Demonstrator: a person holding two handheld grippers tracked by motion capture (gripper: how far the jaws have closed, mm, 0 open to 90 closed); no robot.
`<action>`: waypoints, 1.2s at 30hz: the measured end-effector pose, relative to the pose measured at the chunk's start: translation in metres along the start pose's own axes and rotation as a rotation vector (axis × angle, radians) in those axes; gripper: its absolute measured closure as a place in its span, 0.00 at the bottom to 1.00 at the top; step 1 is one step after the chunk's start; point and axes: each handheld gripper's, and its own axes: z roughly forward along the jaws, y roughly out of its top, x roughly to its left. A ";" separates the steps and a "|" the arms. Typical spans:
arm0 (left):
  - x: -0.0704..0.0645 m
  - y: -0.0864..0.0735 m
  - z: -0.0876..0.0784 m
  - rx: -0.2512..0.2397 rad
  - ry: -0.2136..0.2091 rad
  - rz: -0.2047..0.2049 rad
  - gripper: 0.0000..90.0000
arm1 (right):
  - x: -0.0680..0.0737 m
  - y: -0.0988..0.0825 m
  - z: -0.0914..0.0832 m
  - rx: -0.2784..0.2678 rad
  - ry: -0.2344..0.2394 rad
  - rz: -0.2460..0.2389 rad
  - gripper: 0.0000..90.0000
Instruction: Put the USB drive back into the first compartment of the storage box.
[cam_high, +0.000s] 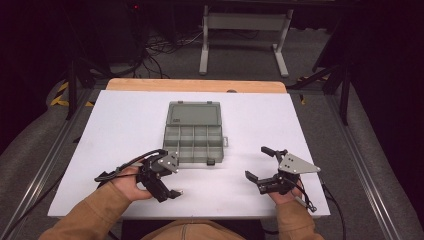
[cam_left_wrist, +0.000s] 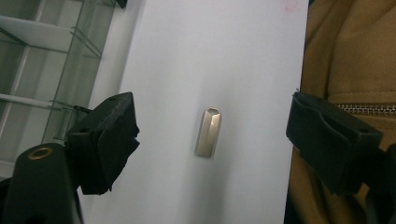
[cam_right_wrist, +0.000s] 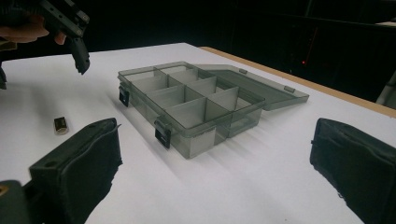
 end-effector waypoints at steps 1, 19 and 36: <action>0.000 0.000 0.001 0.004 -0.002 0.000 0.20 | 0.000 0.000 0.000 0.001 -0.001 0.001 0.03; -0.001 -0.008 0.021 0.052 -0.009 -0.001 0.25 | 0.000 0.000 0.000 0.001 0.002 -0.003 0.03; -0.001 -0.010 0.037 0.117 -0.017 0.020 0.47 | 0.000 -0.001 0.000 0.003 0.002 0.002 0.03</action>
